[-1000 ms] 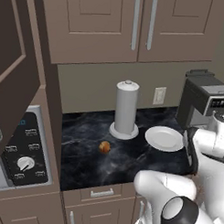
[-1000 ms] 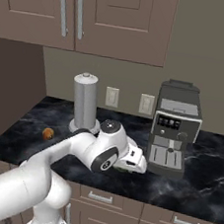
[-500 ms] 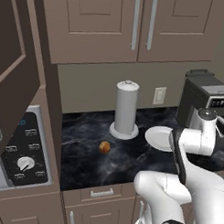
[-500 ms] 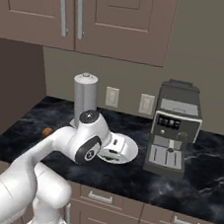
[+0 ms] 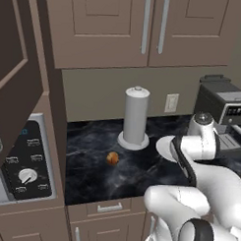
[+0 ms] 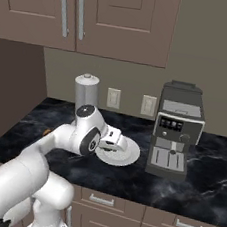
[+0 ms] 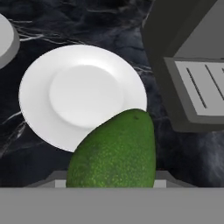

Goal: Pick the avocado and bread from the counter and place them on the plate. Then pick the jam from the cabinet and place it next to the plate. Lastly close the cabinet door.

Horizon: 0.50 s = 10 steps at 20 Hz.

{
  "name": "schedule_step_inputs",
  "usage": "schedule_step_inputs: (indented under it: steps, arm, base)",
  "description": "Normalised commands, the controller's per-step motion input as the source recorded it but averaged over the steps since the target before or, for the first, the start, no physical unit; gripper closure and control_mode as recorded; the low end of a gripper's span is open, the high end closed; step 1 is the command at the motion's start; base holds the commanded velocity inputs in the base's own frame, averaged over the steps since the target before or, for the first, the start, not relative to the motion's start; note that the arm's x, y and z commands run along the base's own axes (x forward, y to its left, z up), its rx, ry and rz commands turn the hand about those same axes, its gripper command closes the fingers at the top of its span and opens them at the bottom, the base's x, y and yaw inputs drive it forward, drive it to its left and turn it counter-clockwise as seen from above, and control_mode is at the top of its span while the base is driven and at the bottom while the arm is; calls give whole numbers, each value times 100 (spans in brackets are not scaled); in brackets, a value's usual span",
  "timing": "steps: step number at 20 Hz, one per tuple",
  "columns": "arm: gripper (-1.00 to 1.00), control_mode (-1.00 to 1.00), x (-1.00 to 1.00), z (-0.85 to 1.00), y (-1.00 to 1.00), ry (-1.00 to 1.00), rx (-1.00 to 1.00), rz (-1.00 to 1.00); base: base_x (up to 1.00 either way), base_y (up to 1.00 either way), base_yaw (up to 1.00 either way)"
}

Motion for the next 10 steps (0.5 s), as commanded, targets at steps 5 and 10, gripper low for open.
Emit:
schedule_step_inputs:
  steps: [5,10]
  arm:
    - [100,-100,36,0,0,0,1,0]
    - [100,-100,31,-6,0,1,2,0]
  base:
    - [0,0,0]
    - [0,0,0]
